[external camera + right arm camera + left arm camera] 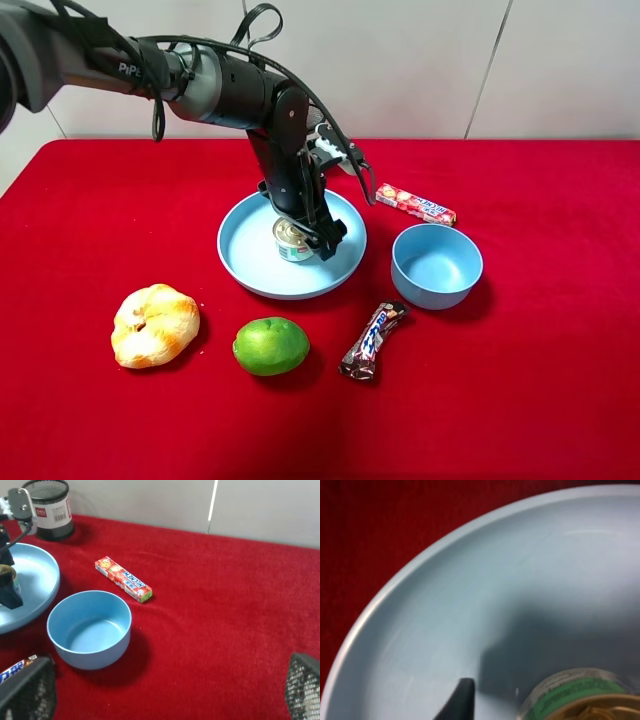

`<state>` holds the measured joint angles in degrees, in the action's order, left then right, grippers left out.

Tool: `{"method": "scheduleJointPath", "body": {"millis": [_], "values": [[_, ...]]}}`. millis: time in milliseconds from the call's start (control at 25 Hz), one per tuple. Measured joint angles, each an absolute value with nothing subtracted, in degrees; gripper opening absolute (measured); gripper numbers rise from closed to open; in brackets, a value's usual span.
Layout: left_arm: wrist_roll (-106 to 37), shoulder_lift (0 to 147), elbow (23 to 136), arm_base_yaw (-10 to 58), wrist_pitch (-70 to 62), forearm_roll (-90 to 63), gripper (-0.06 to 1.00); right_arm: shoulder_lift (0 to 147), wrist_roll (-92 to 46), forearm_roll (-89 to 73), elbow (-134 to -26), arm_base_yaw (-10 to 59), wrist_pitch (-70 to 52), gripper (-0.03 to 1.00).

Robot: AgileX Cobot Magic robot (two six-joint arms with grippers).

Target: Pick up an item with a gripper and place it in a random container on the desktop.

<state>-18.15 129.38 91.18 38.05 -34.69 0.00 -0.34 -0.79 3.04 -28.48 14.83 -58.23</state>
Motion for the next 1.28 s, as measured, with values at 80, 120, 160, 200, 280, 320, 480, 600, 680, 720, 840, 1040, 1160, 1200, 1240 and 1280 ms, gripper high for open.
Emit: {"method": "scheduleJointPath", "body": {"millis": [80, 120, 160, 200, 280, 320, 480, 600, 680, 720, 840, 1040, 1160, 1200, 1240, 1280], "values": [[-18.4, 129.4, 91.2, 38.0, -34.7, -0.5, 0.97, -0.3, -0.8, 3.0, -28.5, 14.8, -58.2, 0.69], [-18.4, 129.4, 91.2, 38.0, -34.7, -0.5, 0.98, -0.3, -0.8, 3.0, -28.5, 14.8, -58.2, 0.69], [-18.5, 129.4, 91.2, 38.0, -34.7, -0.5, 0.98, -0.3, -0.8, 3.0, -28.5, 14.8, -58.2, 0.69], [-18.6, 129.4, 91.2, 38.0, -34.7, -0.5, 0.99, -0.3, -0.8, 3.0, -28.5, 14.8, -58.2, 0.69], [-18.6, 129.4, 91.2, 38.0, -34.7, -0.5, 0.99, -0.3, -0.8, 3.0, -28.5, 14.8, -58.2, 0.69], [-18.6, 129.4, 91.2, 38.0, -34.7, -0.5, 0.99, -0.3, -0.8, 3.0, -28.5, 14.8, -58.2, 0.69], [-18.6, 129.4, 91.2, 38.0, -34.7, -0.5, 0.99, -0.3, -0.8, 3.0, -28.5, 14.8, -58.2, 0.69], [-18.6, 129.4, 91.2, 38.0, -34.5, -0.5, 0.99, -0.3, -0.8, 3.0, -28.5, 14.8, -58.2, 0.69], [-18.6, 129.4, 91.2, 38.0, -34.5, -0.5, 0.99, -0.3, -0.8, 3.0, -28.5, 14.8, -58.2, 0.69], [-18.6, 129.3, 91.2, 38.0, -34.5, -0.5, 0.99, -0.3, -0.8, 3.0, -28.5, 14.8, -58.2, 0.69], [-18.6, 128.0, 91.2, 38.0, -34.5, -0.5, 0.99, -0.3, -0.8, 3.0, -28.5, 14.8, -58.2, 0.69], [-17.8, 123.6, 91.2, 38.0, -36.1, -0.4, 0.99, -0.3, -0.8, 3.0, -28.5, 14.8, -58.2, 0.69], [-16.9, 120.5, 91.2, 38.0, -38.7, -0.4, 0.99, -0.3, -0.8, 3.0, -28.5, 14.8, -58.2, 0.69], [-16.5, 119.4, 91.3, 38.0, -39.6, -0.4, 0.99, -0.3, -0.8, 3.0, -28.5, 14.8, -58.2, 0.69], [-16.3, 118.3, 91.3, 38.0, -41.0, -0.4, 0.99, -0.3, -0.8, 3.0, -28.5, 14.8, -58.2, 0.69], [-16.0, 117.1, 91.3, 38.0, -42.4, -0.5, 0.99, -0.3, -0.8, 3.0, -28.5, 14.8, -58.2, 0.69]]}}
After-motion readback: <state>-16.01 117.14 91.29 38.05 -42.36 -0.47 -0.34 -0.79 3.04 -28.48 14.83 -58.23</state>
